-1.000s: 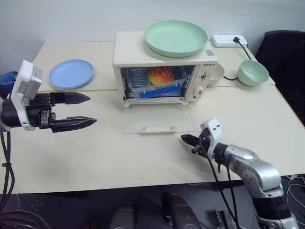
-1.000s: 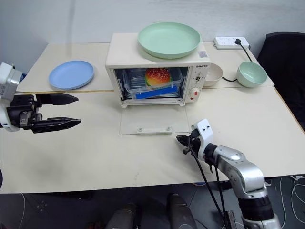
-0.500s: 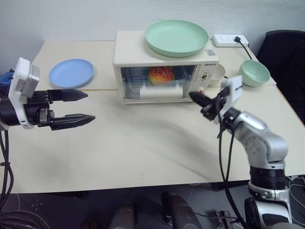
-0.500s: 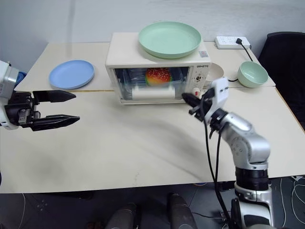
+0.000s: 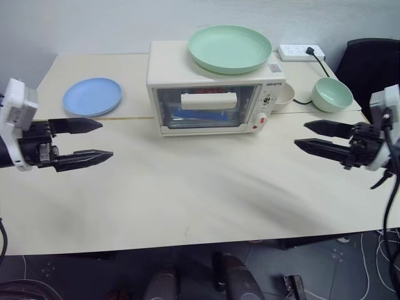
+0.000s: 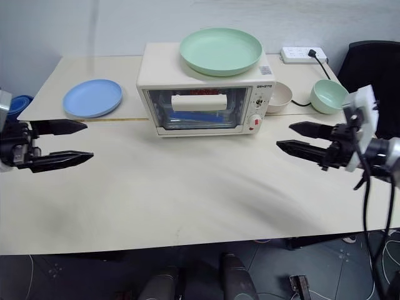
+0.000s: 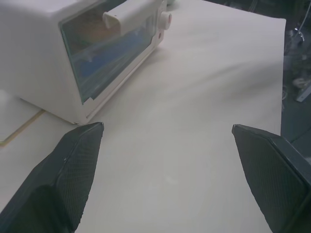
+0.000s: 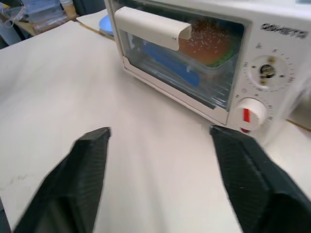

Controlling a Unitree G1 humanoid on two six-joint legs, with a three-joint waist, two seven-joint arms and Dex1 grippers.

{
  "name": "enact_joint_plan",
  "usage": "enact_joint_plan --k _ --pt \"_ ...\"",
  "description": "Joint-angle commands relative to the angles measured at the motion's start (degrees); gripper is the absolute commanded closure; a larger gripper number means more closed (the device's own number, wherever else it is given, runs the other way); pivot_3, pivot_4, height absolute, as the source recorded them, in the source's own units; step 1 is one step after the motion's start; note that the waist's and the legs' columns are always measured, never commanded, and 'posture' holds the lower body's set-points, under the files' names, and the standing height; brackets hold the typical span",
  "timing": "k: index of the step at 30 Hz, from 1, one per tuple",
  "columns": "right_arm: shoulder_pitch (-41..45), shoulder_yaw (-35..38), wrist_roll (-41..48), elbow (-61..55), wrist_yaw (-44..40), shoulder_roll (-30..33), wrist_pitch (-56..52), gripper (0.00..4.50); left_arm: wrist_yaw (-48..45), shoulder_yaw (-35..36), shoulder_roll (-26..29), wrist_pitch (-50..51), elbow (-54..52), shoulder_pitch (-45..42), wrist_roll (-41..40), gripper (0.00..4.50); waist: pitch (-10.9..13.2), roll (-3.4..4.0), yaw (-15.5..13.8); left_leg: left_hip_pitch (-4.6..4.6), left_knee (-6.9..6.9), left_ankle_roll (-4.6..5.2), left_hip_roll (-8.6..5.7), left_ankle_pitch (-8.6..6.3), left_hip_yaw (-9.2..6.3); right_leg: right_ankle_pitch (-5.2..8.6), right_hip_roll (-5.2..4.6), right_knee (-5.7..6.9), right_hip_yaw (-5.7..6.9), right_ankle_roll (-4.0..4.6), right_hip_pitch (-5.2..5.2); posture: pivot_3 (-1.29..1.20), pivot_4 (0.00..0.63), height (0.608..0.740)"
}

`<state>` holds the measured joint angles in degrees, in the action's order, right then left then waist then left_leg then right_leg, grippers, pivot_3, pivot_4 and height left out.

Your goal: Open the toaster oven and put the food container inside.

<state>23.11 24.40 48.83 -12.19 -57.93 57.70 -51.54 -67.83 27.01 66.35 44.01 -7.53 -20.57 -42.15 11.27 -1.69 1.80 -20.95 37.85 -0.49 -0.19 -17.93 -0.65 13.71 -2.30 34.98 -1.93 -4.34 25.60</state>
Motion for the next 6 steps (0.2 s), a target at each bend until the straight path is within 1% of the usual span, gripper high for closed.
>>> enact_joint_plan --k 1,4,6 --pt "-0.86 0.92 -0.04 -0.15 -2.73 1.90 1.81 0.03 -0.65 2.33 1.52 -0.94 0.76 -0.53 -0.15 0.00 0.00 0.00 -0.08 0.02 0.00 0.01 0.00 0.01 0.00 0.01 0.01 0.01 -0.01 0.01 -0.01 0.00 0.150 0.740" --pt "-1.05 -0.80 -2.23 0.19 -2.52 1.25 3.77 0.03 -0.19 2.20 1.25 -0.99 1.12 -0.96 -0.40 0.00 0.00 0.01 -0.04 0.01 0.04 0.02 0.00 0.03 0.03 0.01 0.04 0.03 -0.02 0.02 -0.01 0.00 0.150 0.740" --pt "-0.56 -2.01 -3.32 -0.11 0.05 -1.02 4.80 0.03 0.43 1.84 -0.09 -1.96 -0.53 0.73 0.19 0.00 0.01 0.02 -0.05 -0.01 0.07 0.01 0.00 0.02 0.05 0.01 0.01 0.02 -0.02 0.01 0.00 0.00 0.150 0.740"
